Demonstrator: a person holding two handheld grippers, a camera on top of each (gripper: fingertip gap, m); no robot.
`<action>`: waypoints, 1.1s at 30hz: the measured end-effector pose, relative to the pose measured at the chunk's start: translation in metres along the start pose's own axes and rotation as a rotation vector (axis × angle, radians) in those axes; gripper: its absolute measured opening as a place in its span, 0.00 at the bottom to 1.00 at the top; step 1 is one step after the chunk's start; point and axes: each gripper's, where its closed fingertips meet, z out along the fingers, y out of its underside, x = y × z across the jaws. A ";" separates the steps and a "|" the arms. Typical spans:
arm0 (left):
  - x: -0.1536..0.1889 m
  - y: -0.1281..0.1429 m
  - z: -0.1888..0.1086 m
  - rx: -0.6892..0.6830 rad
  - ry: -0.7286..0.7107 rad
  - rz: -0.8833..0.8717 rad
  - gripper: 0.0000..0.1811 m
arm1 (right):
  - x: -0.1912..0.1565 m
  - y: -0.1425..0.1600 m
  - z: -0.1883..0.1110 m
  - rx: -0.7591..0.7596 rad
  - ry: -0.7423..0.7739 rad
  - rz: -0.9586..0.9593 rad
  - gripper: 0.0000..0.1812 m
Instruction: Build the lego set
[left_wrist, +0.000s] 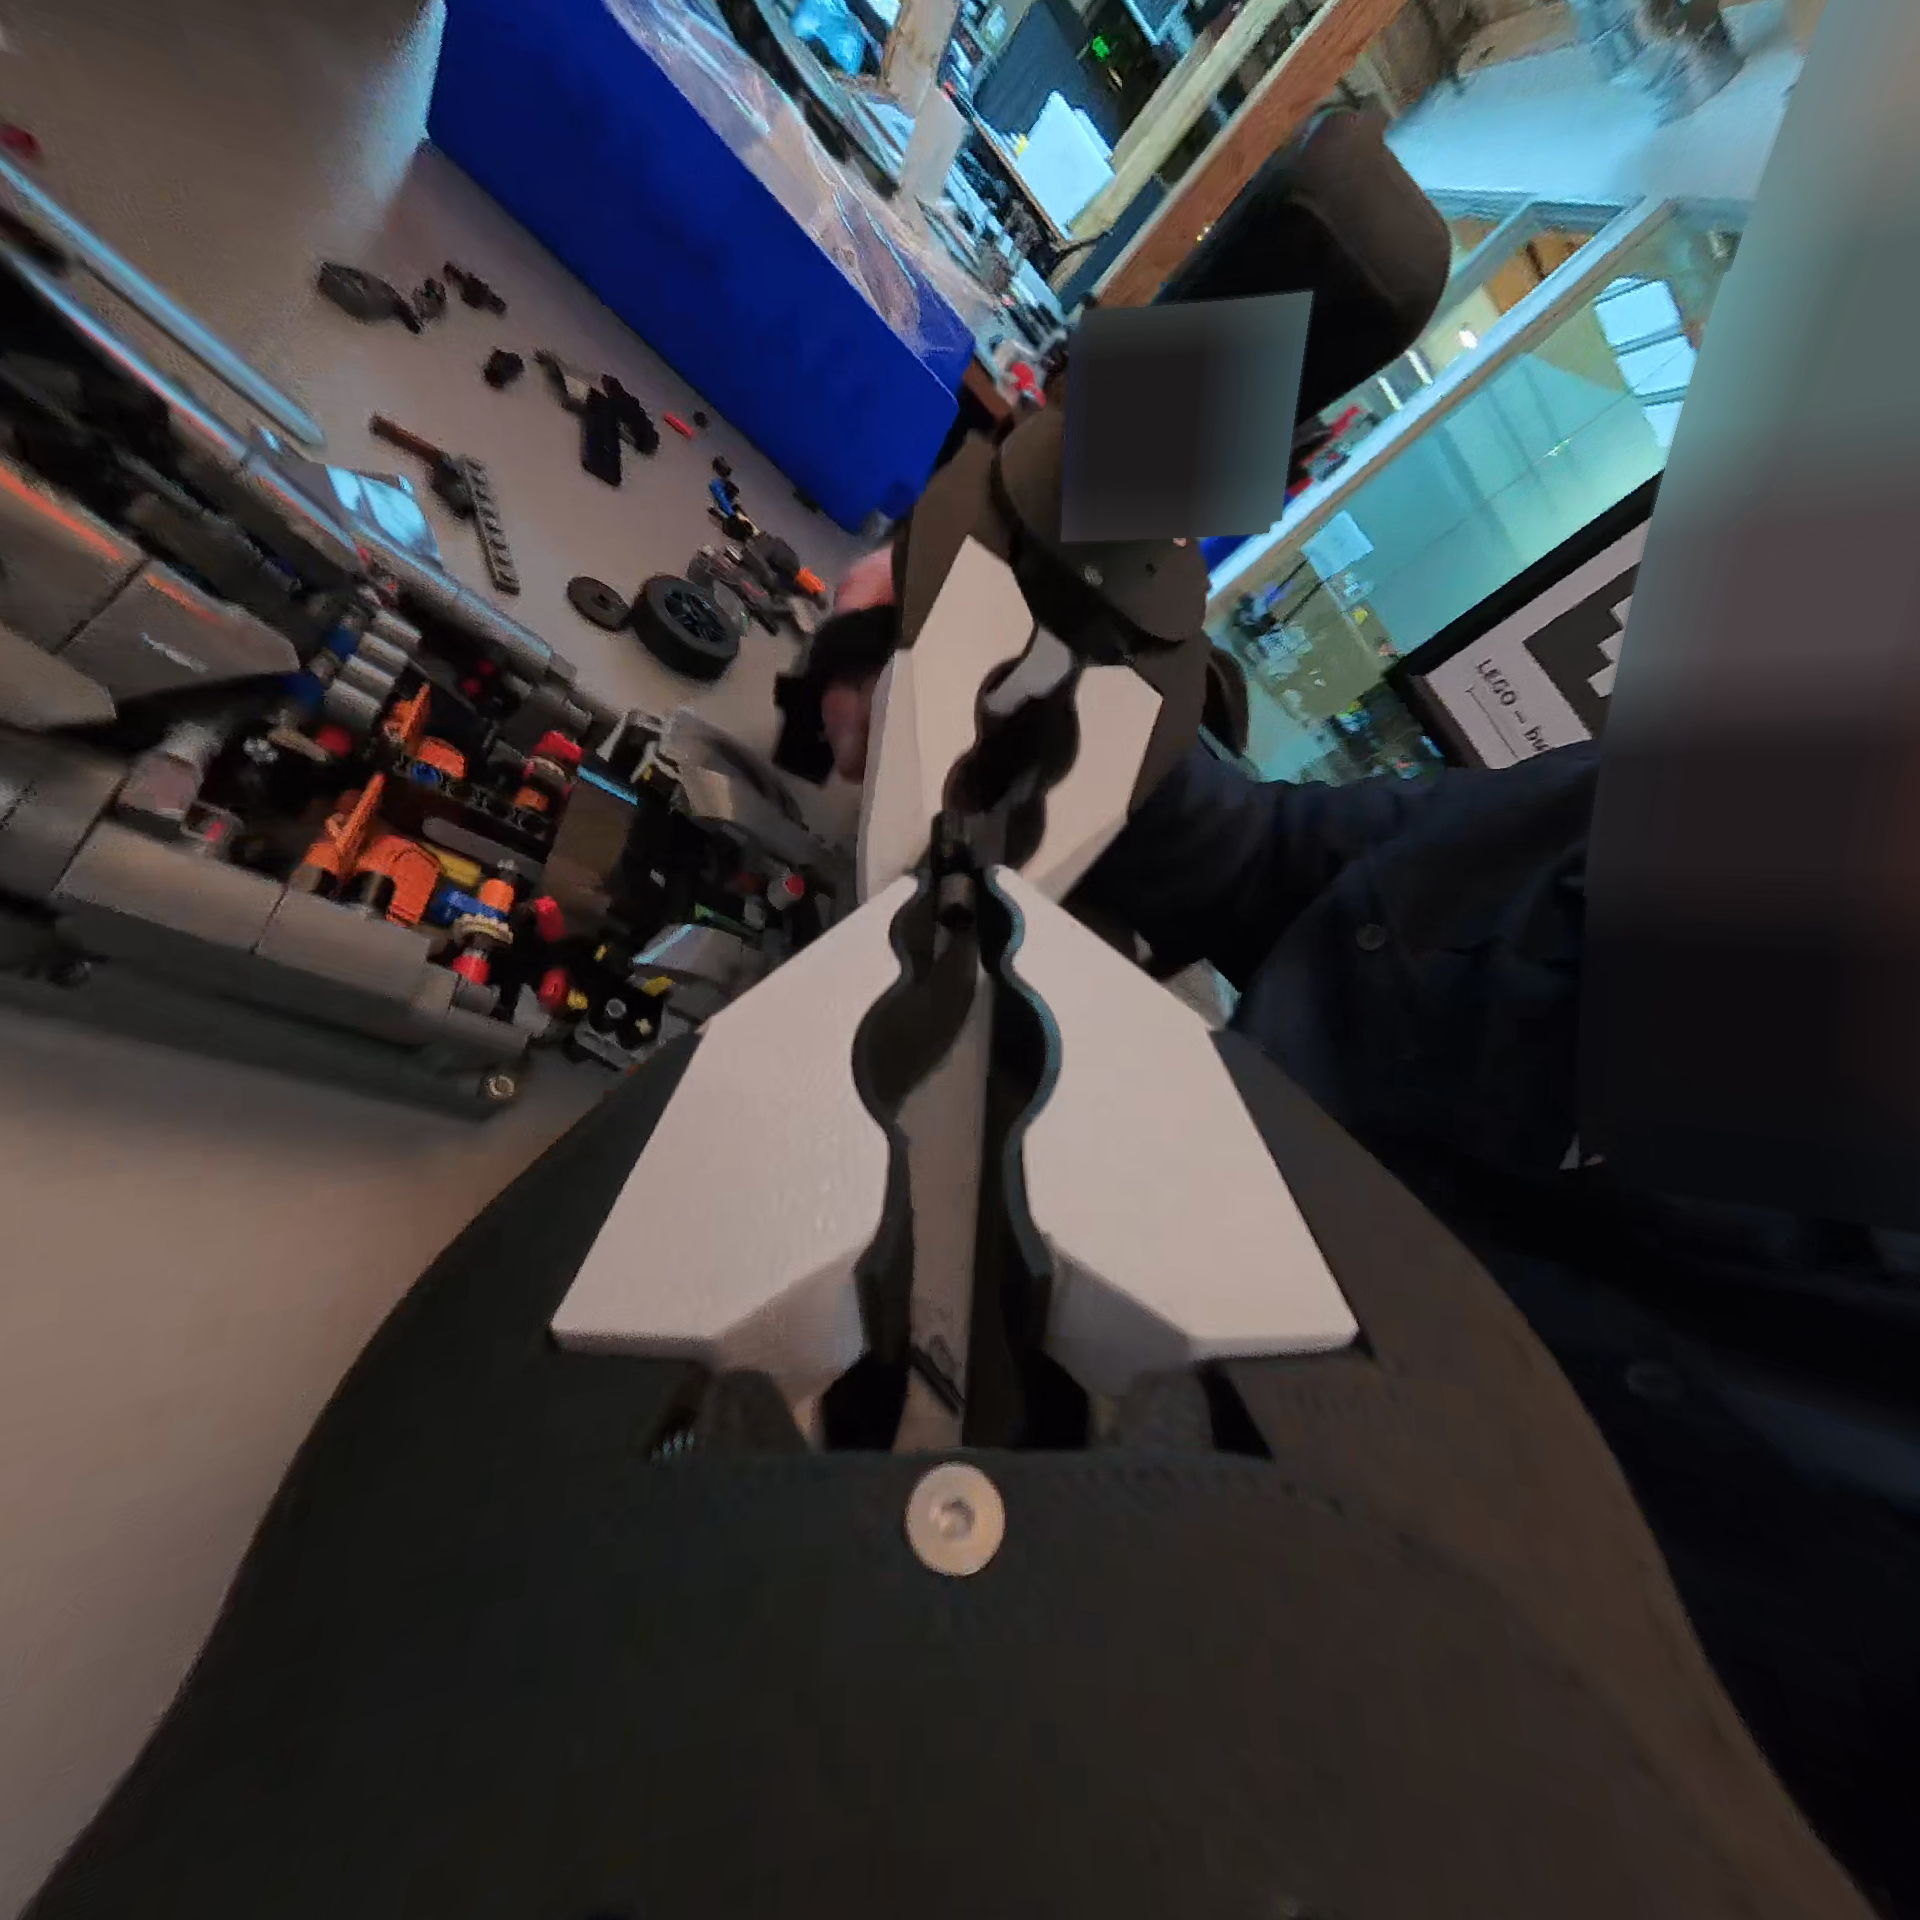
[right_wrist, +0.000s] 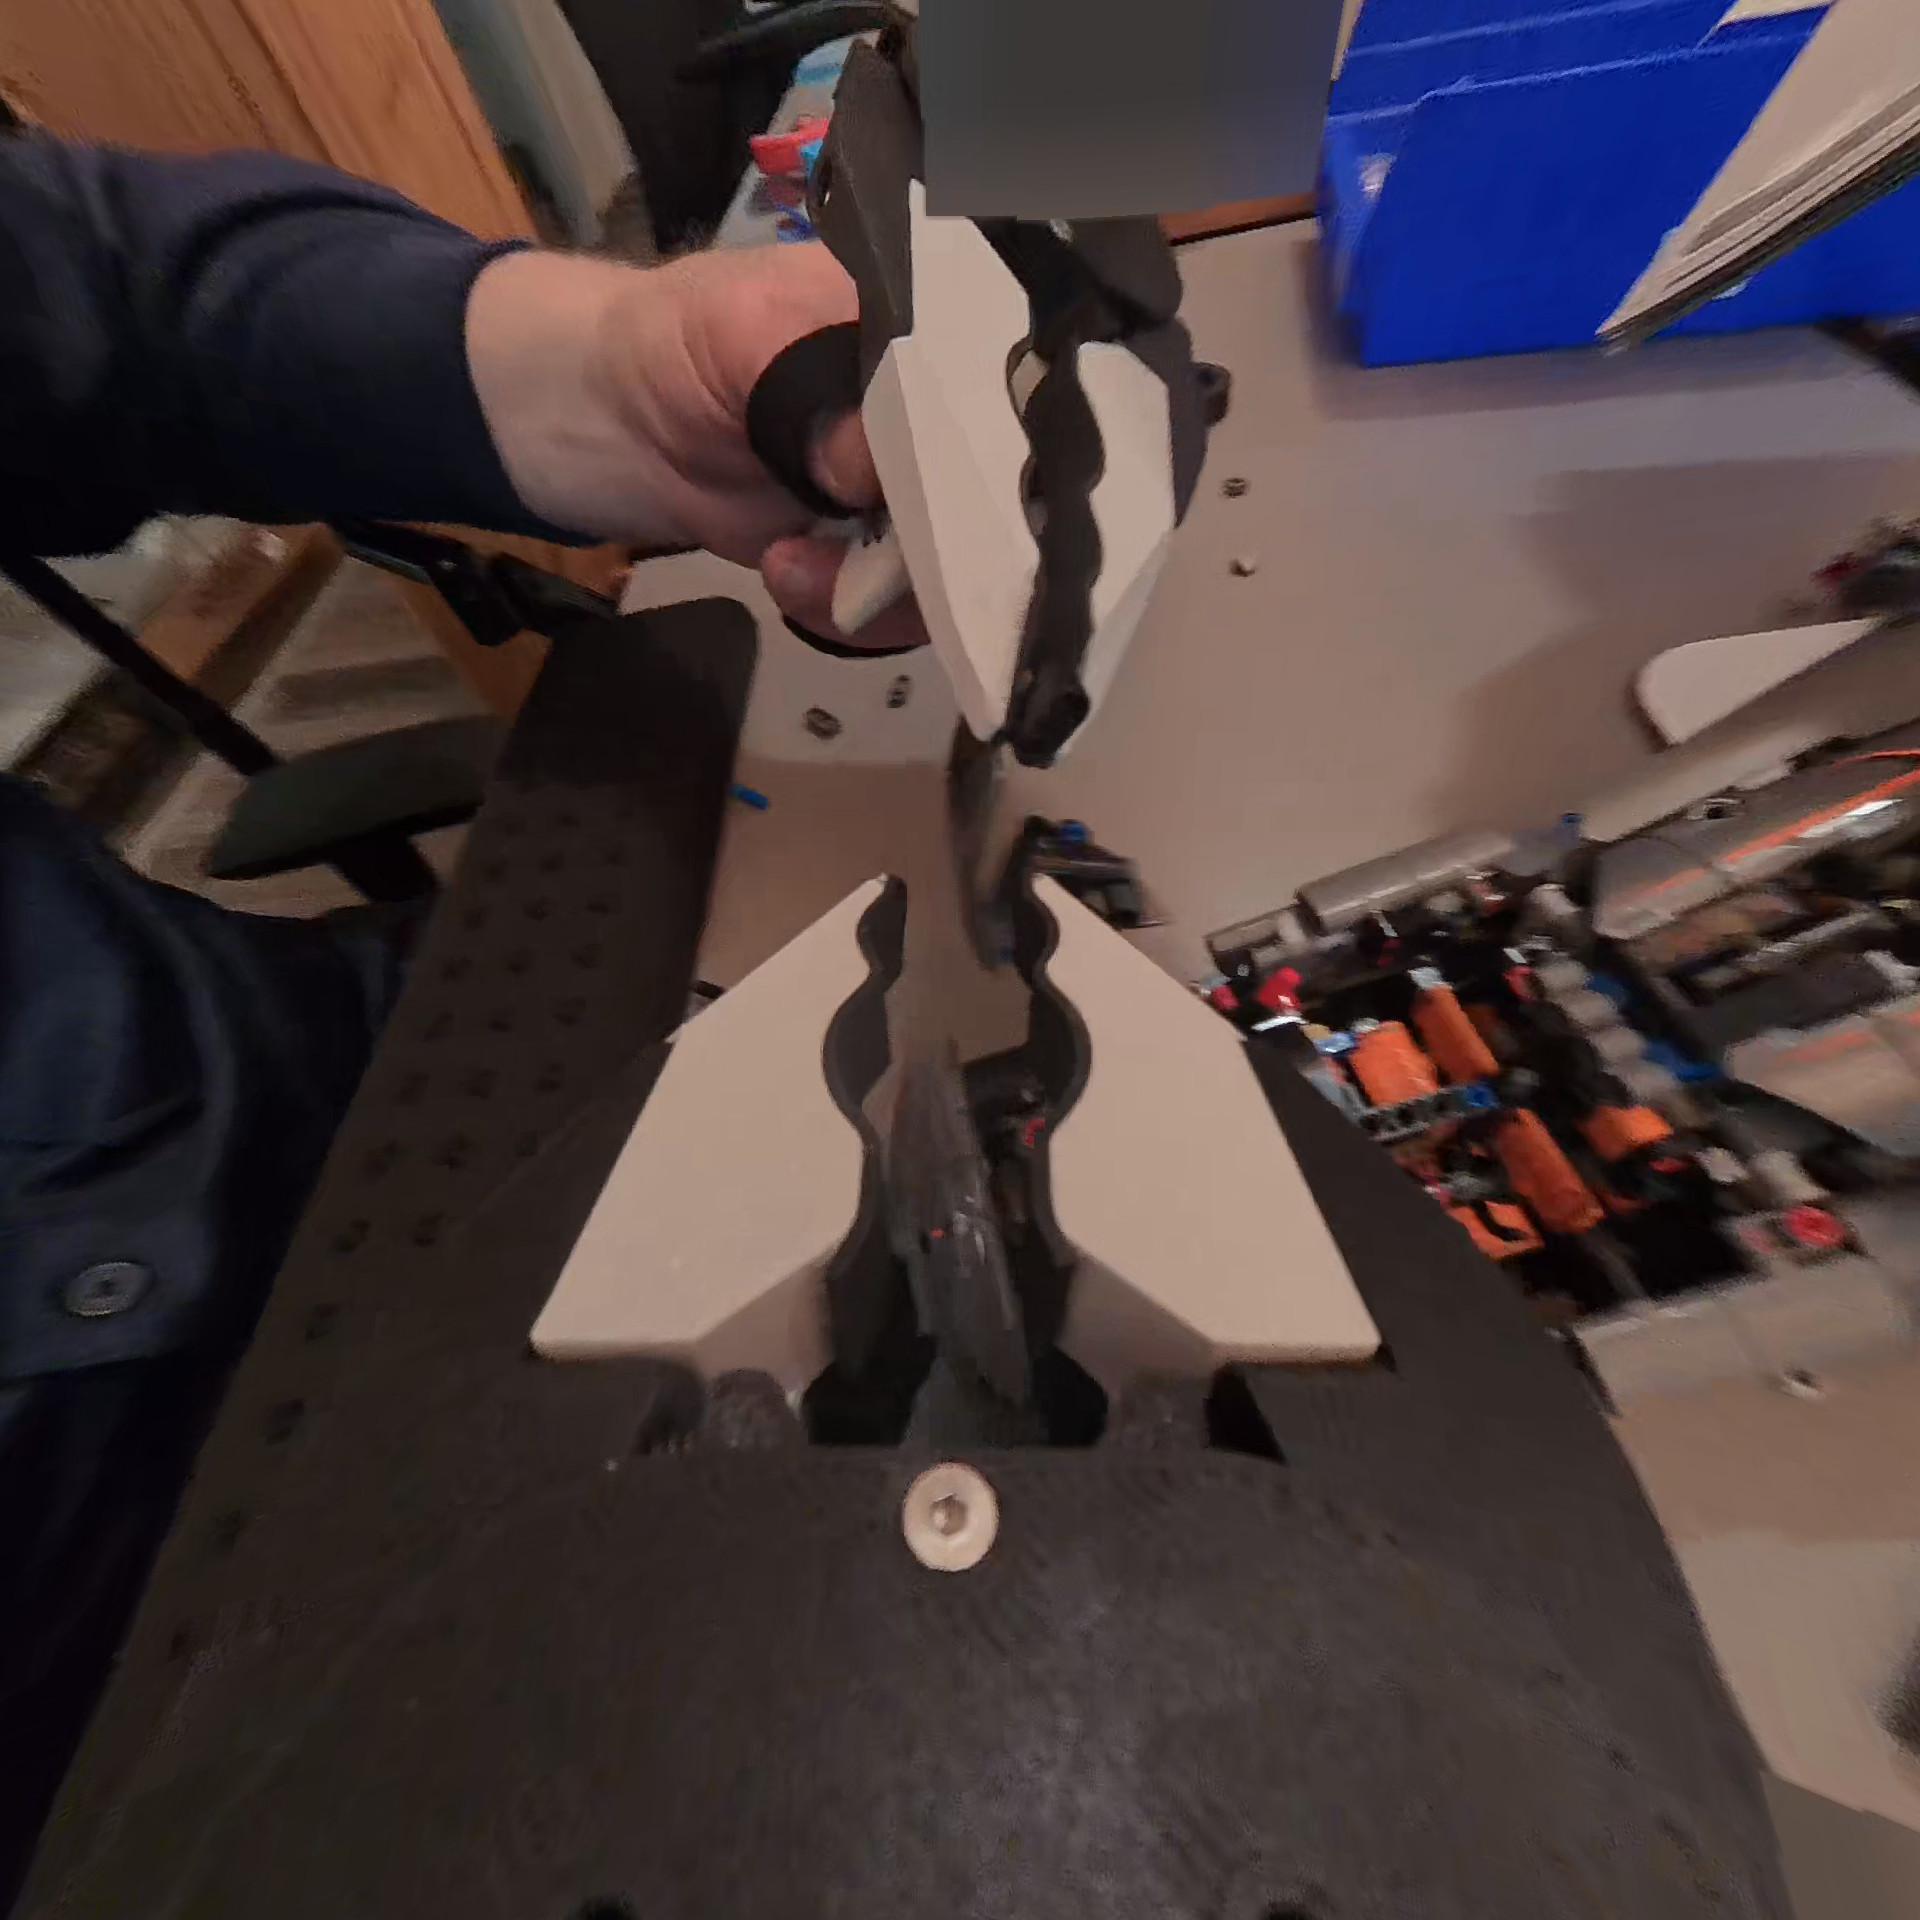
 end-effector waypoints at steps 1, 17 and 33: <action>0.002 -0.003 0.001 0.020 -0.013 0.024 0.02 | -0.005 -0.001 0.001 0.011 -0.034 0.023 0.12; 0.000 -0.018 -0.011 0.077 -0.167 0.260 0.08 | -0.008 -0.016 -0.013 0.138 -0.184 0.199 0.00; -0.009 -0.013 -0.010 -0.292 -0.980 1.503 0.13 | -0.024 -0.011 -0.016 0.117 -0.423 0.428 0.00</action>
